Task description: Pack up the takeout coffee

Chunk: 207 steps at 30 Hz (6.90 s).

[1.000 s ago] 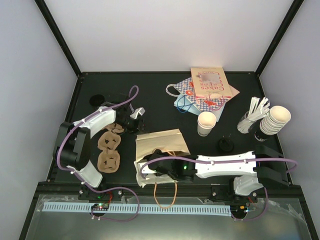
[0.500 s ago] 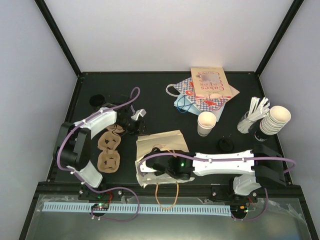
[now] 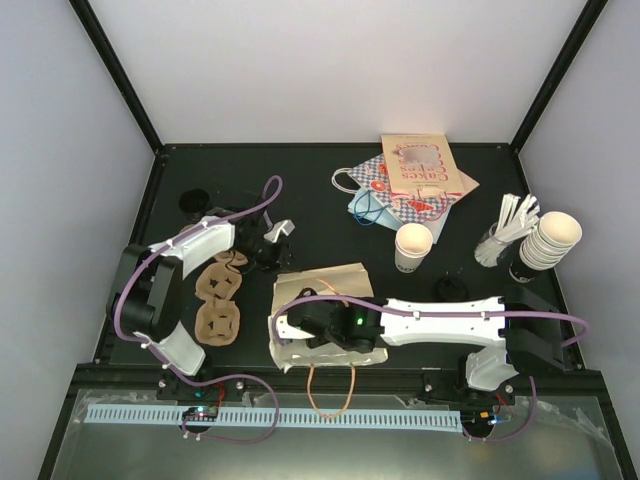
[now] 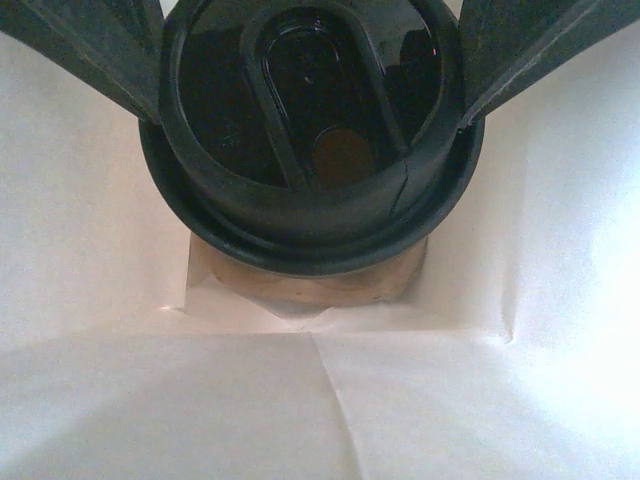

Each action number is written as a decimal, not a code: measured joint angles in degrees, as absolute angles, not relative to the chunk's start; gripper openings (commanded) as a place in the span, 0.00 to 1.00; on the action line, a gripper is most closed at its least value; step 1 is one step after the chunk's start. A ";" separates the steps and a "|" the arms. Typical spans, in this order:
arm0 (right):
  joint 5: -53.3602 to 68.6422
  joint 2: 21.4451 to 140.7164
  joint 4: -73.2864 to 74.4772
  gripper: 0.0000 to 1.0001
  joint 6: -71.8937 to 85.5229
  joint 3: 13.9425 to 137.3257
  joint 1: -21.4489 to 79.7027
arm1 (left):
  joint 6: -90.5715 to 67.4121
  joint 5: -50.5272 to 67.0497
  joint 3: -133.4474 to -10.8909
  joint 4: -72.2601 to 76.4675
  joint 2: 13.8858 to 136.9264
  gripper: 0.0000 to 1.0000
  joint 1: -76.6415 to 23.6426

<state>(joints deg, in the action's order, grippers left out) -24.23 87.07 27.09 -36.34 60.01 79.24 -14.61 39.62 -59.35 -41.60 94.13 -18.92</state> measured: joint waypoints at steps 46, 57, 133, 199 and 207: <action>2.59 92.44 47.86 0.53 -30.96 74.15 63.37 | -20.03 37.76 -65.17 -38.87 79.37 0.80 -14.31; 2.59 91.94 46.57 0.53 -31.22 72.95 63.35 | -17.52 33.71 -61.36 -40.77 66.46 0.81 -13.43; 1.30 96.68 50.76 0.54 -26.04 78.48 64.07 | -28.36 41.19 -41.08 -36.05 54.43 0.80 -12.64; 5.89 94.30 46.94 0.54 -22.41 74.67 60.53 | -30.70 40.21 -41.08 -35.00 55.64 0.79 -16.21; 4.86 95.22 48.49 0.54 -21.67 76.12 60.49 | -30.72 40.05 -41.08 -35.00 55.64 0.79 -16.27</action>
<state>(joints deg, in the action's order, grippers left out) 4.86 95.22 48.49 -21.67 76.12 60.49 -30.72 40.05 -41.08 -35.00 55.64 -16.27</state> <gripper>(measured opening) 0.734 0.793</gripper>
